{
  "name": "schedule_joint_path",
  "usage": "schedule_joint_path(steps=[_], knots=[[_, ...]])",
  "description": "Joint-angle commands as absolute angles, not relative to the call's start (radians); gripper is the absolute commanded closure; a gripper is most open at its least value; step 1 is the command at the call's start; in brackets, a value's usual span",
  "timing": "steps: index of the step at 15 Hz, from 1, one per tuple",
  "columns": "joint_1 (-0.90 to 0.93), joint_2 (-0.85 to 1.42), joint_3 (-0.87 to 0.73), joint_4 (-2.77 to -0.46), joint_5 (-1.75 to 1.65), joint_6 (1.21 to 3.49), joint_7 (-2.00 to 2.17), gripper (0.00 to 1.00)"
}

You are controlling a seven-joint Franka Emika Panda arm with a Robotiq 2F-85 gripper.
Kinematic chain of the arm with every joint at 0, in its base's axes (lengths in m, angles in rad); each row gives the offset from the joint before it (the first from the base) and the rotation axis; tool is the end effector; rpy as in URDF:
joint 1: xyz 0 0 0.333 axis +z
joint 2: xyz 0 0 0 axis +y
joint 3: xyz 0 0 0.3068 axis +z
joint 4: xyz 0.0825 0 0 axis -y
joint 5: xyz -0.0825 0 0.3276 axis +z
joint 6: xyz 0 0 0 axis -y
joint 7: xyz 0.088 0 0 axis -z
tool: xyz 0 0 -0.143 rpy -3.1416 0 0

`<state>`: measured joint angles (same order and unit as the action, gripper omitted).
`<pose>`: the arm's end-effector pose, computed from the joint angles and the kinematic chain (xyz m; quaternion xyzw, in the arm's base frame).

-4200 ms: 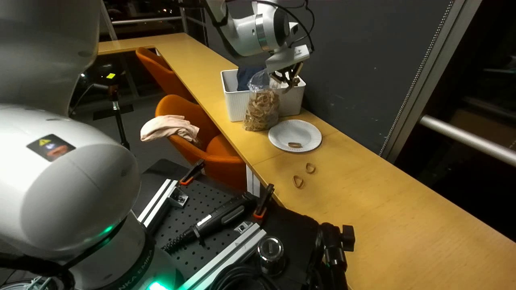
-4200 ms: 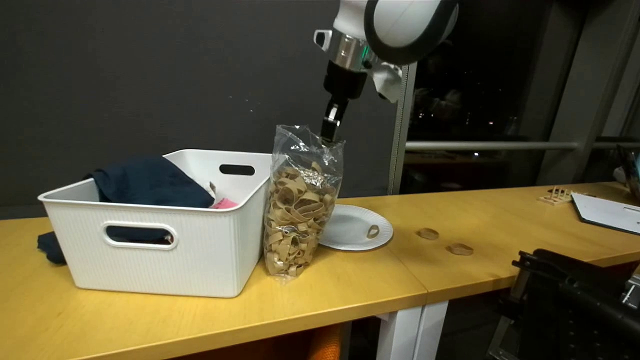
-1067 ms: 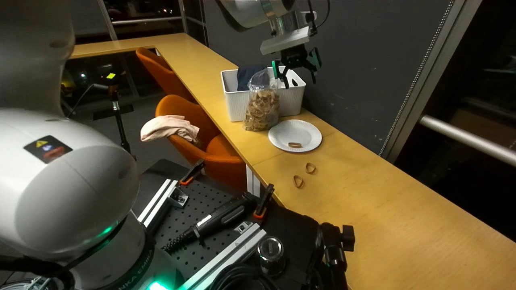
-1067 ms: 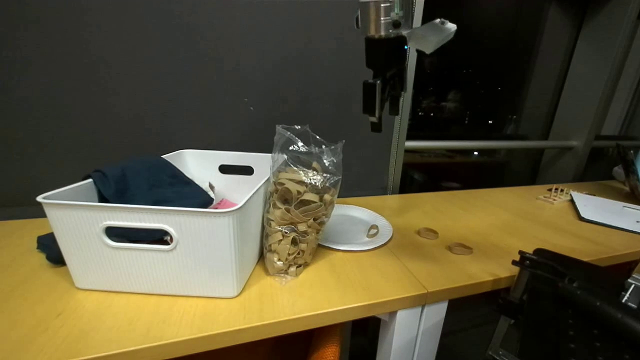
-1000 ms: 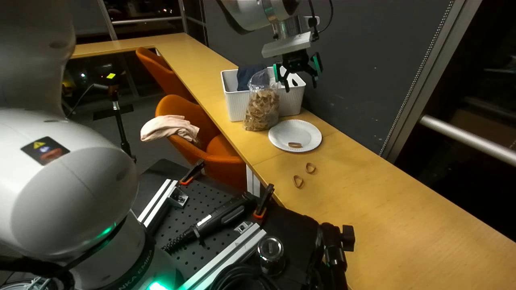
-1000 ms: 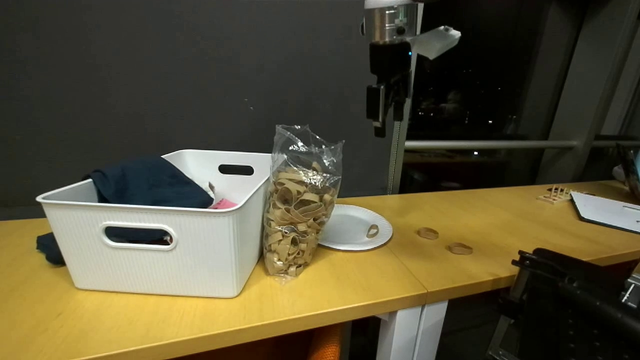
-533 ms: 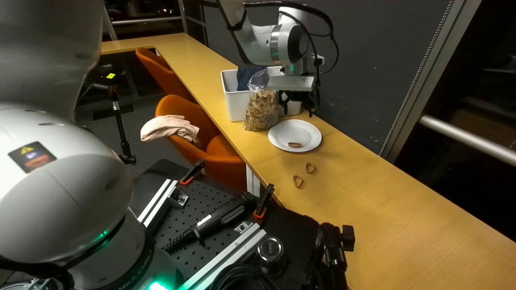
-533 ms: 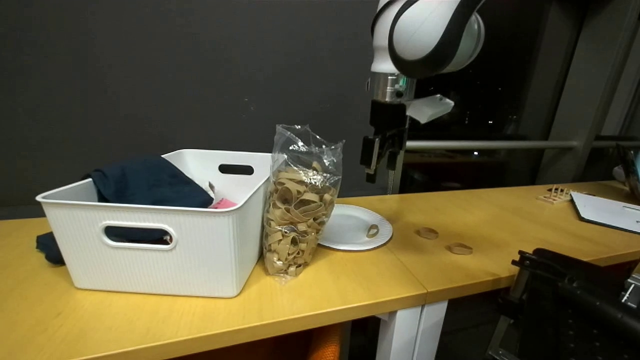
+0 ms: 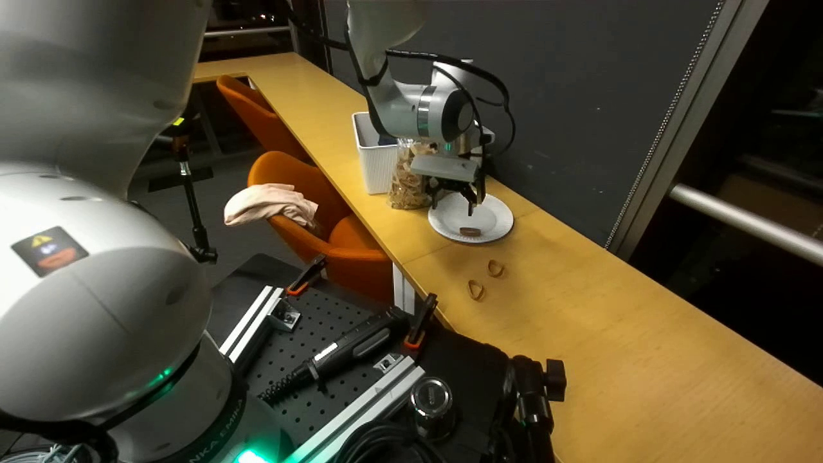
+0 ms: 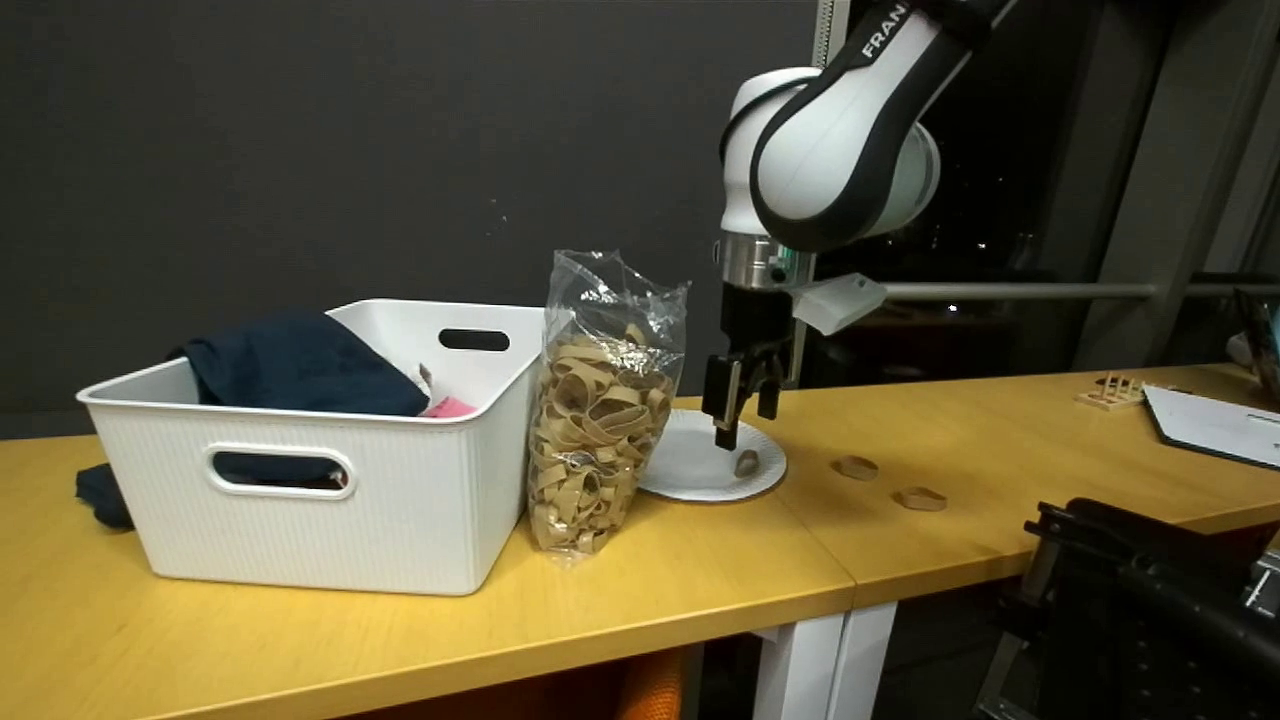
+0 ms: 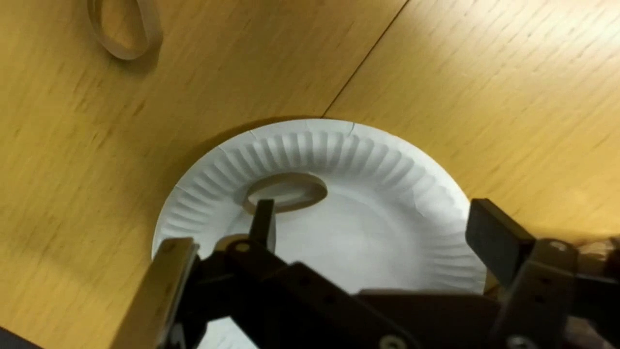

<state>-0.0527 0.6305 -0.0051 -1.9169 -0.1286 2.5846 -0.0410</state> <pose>0.5915 -0.0343 0.1673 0.9981 0.0460 0.0167 0.0373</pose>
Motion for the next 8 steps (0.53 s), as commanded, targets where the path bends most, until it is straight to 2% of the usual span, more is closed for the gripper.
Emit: schedule_joint_path(steps=[1, 8], knots=[[-0.083, 0.666, -0.014, -1.897, -0.095, 2.616, -0.072, 0.00], [-0.105, 0.784, -0.007, -1.802, -0.091, 2.648, -0.076, 0.00]])
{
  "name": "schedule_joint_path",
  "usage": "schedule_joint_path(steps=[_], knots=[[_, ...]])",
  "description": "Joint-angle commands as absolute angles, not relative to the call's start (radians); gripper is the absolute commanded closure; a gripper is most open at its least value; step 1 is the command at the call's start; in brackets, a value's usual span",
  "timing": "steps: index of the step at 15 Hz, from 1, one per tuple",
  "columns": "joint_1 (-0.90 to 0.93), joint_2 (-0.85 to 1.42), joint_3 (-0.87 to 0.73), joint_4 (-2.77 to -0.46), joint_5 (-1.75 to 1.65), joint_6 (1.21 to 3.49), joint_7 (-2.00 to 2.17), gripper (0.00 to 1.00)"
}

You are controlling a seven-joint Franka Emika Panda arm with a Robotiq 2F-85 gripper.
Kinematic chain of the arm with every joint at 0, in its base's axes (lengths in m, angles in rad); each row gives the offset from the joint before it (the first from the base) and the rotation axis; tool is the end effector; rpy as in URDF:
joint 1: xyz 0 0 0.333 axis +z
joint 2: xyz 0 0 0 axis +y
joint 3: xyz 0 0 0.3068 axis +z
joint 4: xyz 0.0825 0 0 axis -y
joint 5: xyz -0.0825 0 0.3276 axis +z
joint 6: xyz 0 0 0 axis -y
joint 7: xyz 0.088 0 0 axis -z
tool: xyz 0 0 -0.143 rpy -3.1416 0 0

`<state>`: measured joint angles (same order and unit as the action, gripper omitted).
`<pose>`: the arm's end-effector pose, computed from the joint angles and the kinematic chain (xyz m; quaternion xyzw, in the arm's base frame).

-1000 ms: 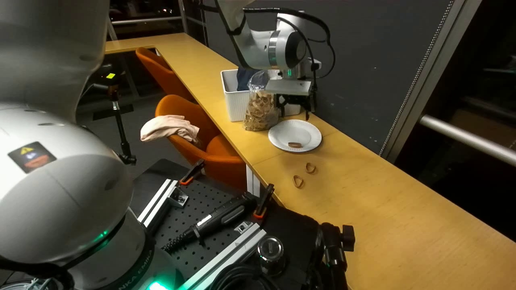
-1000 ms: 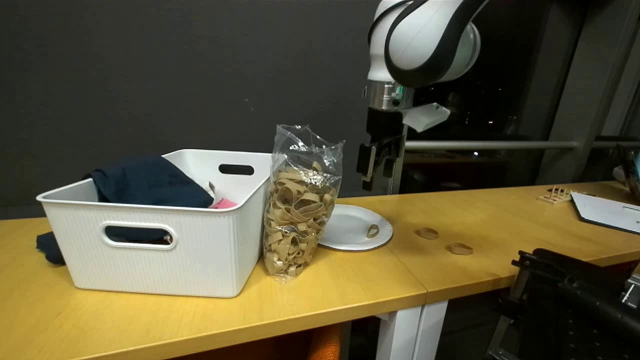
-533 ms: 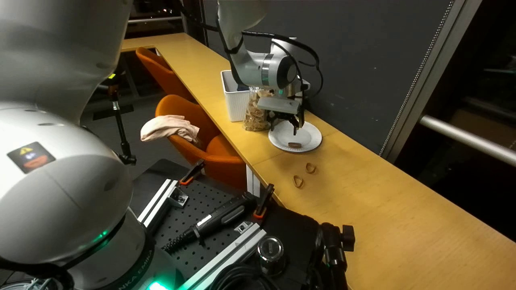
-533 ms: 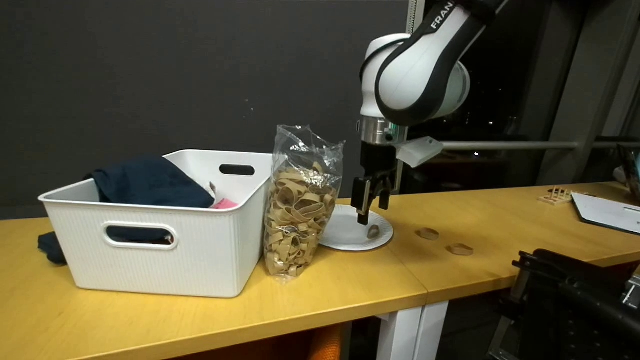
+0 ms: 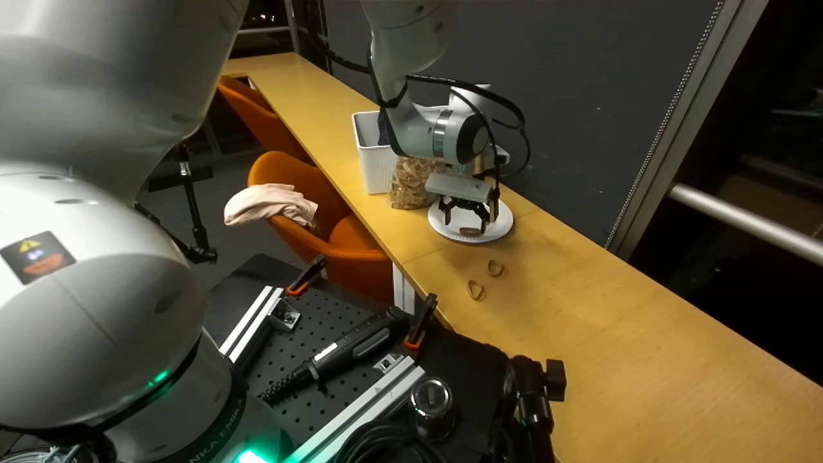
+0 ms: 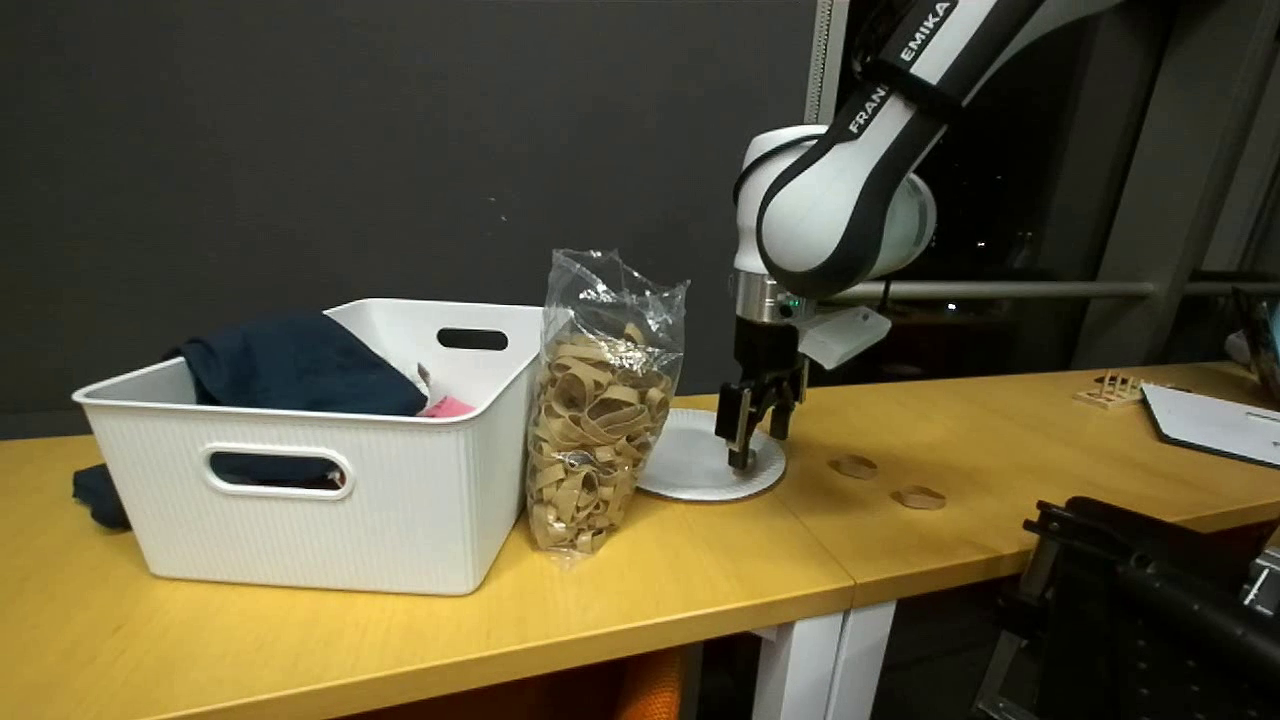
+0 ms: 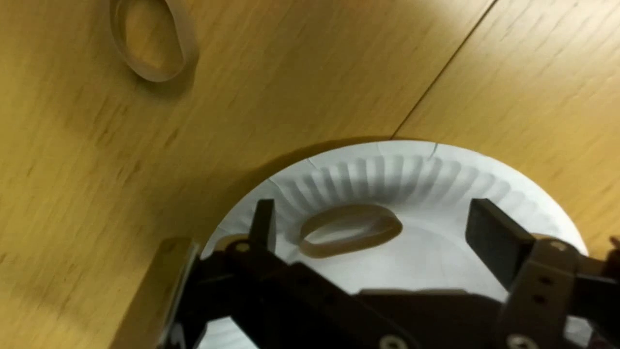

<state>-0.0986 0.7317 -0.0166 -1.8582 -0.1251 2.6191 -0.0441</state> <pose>0.5966 -0.0681 0.1301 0.9990 0.0204 0.0114 0.0385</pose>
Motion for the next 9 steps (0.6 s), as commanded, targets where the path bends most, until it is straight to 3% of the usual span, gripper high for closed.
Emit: schedule_joint_path(steps=[1, 5, 6, 8, 9], knots=[[-0.106, 0.796, -0.006, -1.792, -0.091, 2.656, -0.076, 0.00], [-0.108, 0.826, -0.004, -1.761, -0.091, 2.662, -0.077, 0.03], [-0.107, 0.831, -0.003, -1.755, -0.089, 2.659, -0.074, 0.27], [-0.107, 0.837, 0.000, -1.749, -0.089, 2.661, -0.076, 0.29], [-0.107, 0.840, 0.001, -1.745, -0.088, 2.660, -0.075, 0.36]])
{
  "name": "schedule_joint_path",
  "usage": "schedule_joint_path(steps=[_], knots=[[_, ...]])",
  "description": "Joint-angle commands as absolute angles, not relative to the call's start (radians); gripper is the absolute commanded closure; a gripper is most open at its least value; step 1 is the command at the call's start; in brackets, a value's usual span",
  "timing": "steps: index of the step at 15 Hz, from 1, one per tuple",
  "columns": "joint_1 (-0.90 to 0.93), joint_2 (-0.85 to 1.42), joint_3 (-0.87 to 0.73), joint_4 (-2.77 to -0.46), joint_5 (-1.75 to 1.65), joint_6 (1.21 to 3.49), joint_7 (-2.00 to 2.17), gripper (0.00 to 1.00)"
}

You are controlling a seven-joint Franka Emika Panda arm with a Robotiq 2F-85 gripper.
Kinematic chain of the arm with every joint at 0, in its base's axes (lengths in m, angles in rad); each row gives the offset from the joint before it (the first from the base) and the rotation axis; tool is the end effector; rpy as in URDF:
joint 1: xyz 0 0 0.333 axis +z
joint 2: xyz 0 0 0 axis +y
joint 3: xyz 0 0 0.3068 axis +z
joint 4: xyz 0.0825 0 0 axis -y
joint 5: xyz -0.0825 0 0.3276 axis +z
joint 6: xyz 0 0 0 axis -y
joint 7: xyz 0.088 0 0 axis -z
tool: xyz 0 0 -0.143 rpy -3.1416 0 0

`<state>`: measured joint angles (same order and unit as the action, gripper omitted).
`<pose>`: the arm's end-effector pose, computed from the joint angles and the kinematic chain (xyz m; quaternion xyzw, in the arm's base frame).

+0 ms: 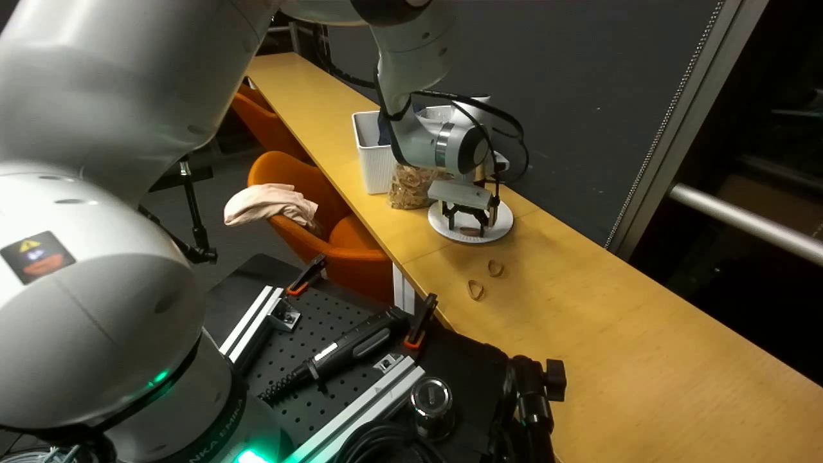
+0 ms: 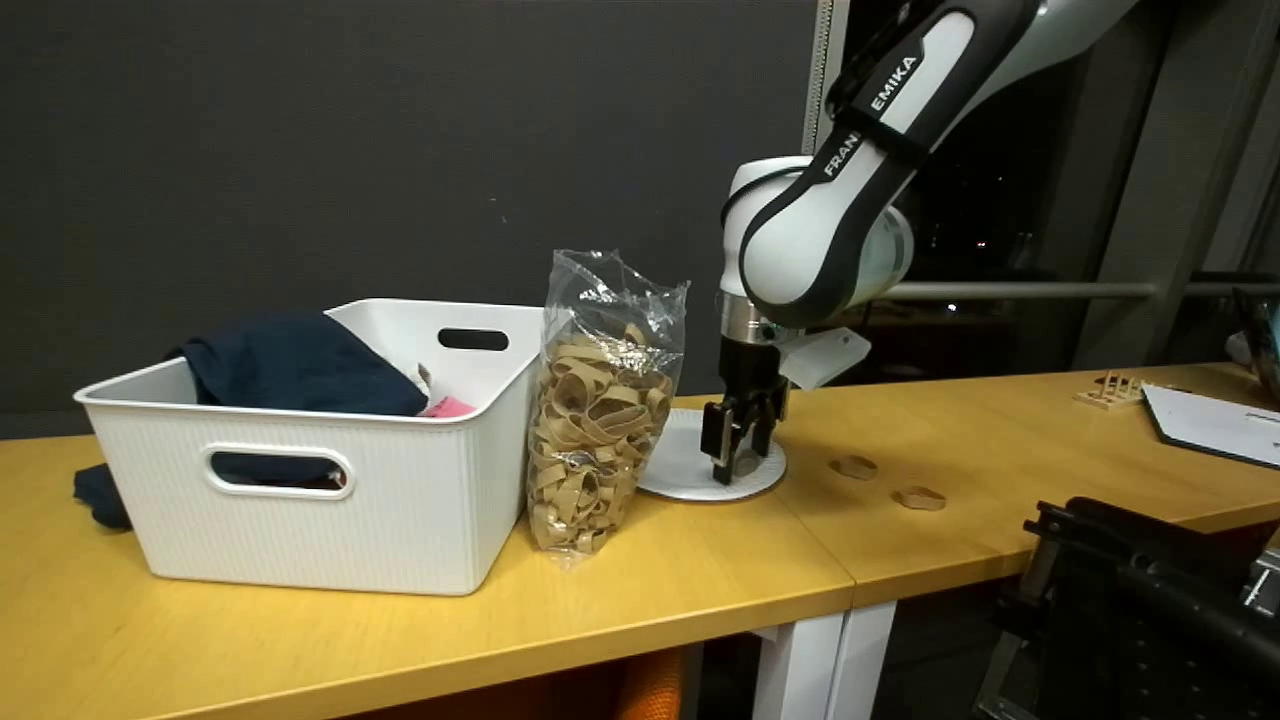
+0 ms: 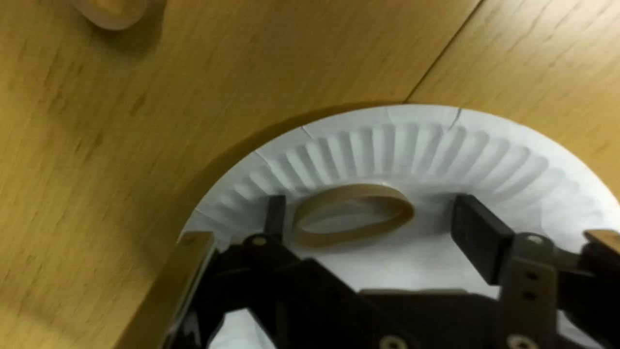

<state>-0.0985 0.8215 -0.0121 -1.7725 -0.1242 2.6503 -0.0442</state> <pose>0.6141 -0.0665 0.1070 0.9987 0.0228 0.0251 0.0372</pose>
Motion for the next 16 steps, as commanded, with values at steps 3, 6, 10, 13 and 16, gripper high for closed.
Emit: schedule_joint_path(steps=[3, 6, 10, 13, 16], knots=[[-0.106, 0.837, 0.006, -1.740, -0.085, 2.661, -0.075, 0.59], [-0.105, 0.831, 0.011, -1.744, -0.078, 2.658, -0.075, 0.81], [-0.105, 0.816, 0.021, -1.761, -0.067, 2.649, -0.074, 1.00], [-0.089, 0.807, 0.013, -1.775, -0.071, 2.635, -0.058, 0.99], [-0.072, 0.751, -0.005, -1.818, -0.082, 2.631, -0.040, 0.99]])
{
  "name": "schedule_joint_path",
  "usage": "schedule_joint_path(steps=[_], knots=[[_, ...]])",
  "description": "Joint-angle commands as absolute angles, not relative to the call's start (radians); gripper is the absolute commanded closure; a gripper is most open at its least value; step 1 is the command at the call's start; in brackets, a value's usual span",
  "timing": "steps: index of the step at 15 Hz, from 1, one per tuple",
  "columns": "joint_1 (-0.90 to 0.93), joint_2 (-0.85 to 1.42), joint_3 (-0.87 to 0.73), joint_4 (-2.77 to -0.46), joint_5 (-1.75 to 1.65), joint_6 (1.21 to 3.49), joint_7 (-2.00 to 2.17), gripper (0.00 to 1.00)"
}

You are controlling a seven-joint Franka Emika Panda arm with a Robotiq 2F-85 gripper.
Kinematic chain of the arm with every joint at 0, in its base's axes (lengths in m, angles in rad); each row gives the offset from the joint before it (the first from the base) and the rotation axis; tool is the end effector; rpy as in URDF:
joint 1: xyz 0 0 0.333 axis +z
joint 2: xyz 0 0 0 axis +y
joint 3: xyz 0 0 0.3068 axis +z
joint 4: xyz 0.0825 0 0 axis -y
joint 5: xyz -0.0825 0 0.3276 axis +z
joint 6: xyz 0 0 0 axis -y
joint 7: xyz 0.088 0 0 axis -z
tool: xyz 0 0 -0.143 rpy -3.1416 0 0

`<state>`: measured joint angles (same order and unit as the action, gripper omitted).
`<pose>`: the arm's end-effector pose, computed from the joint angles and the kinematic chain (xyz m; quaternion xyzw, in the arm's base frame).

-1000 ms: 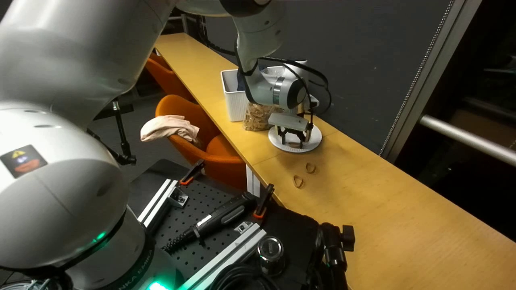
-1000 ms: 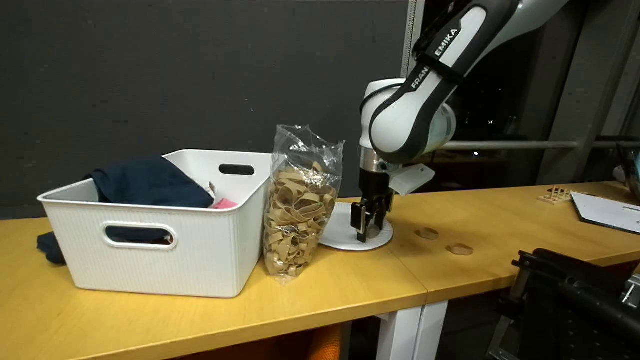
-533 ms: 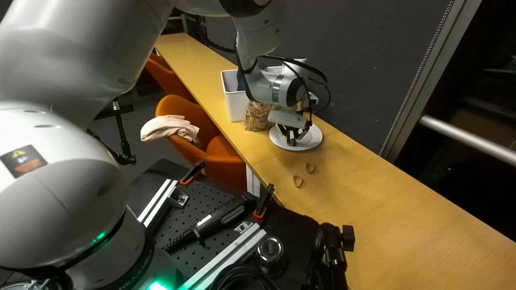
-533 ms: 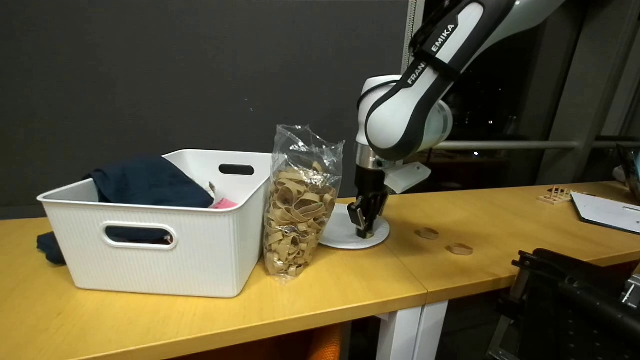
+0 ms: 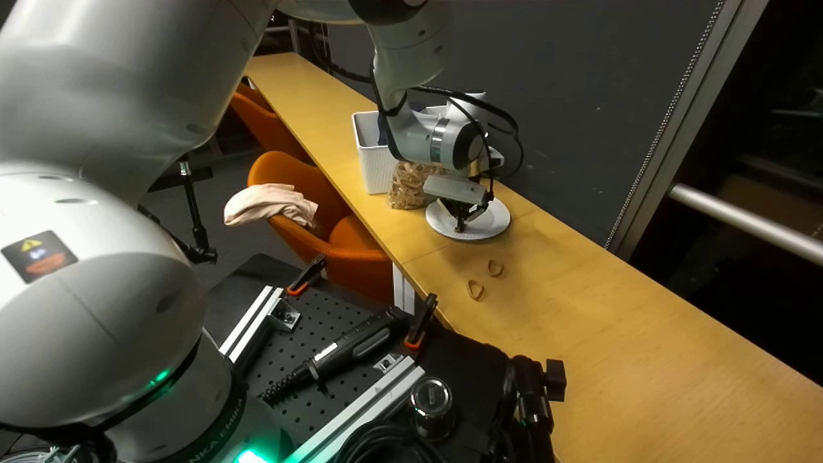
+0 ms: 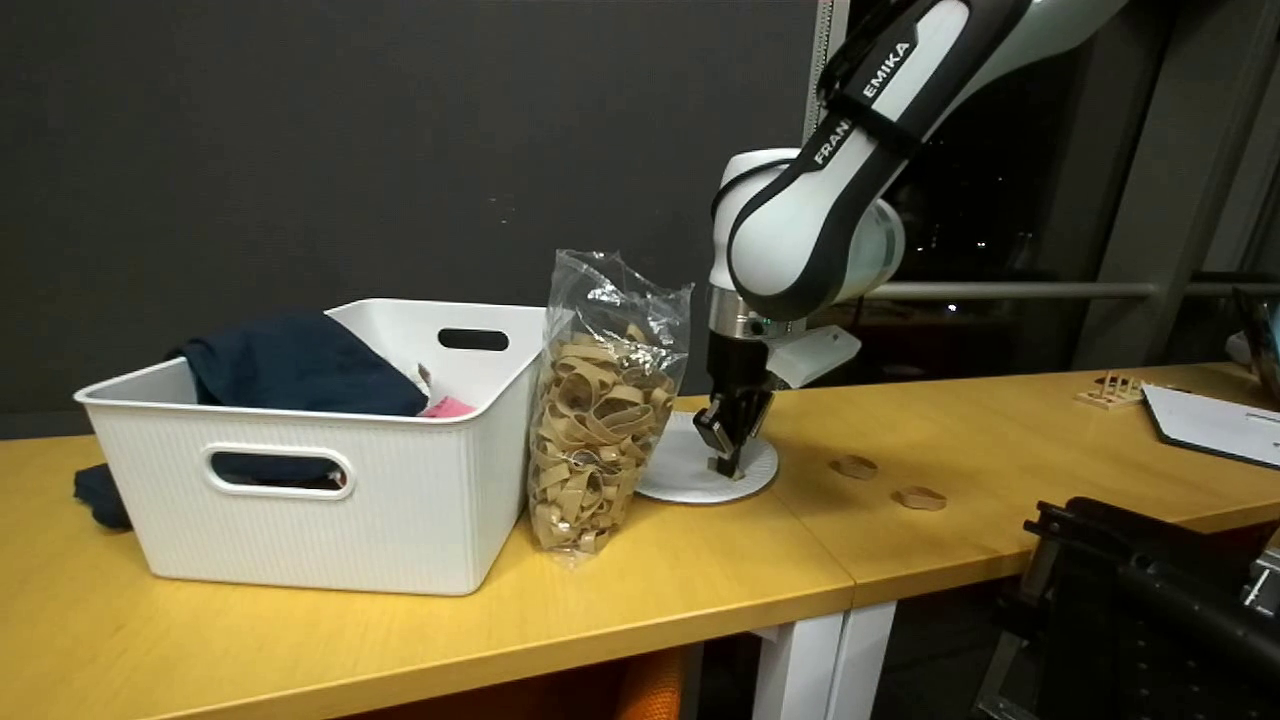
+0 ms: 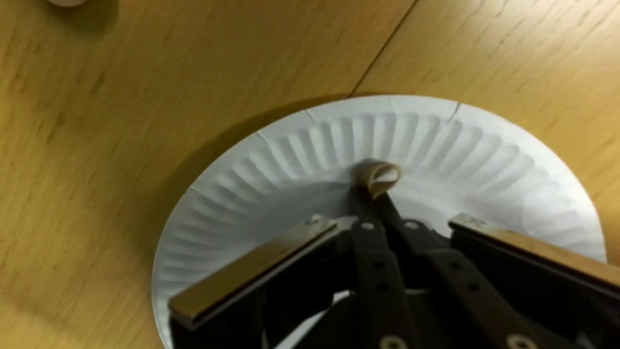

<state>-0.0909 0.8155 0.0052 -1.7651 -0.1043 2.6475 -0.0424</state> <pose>0.6192 -0.0524 0.1129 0.9989 0.0225 0.0318 0.0265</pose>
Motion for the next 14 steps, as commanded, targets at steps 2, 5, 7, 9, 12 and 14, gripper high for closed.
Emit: schedule_joint_path(steps=[2, 5, 7, 9, 12, 14], knots=[[-0.057, 0.692, -0.020, -1.856, -0.091, 2.627, -0.023, 0.99], [-0.025, 0.601, -0.053, -1.895, -0.113, 2.616, 0.001, 0.99], [-0.005, 0.536, -0.073, -1.903, -0.124, 2.587, 0.016, 0.99], [0.026, 0.470, -0.099, -1.900, -0.151, 2.561, 0.046, 0.99], [0.050, 0.406, -0.104, -1.871, -0.192, 2.563, 0.062, 0.99], [0.070, 0.377, -0.091, -1.850, -0.218, 2.562, 0.071, 0.99]])
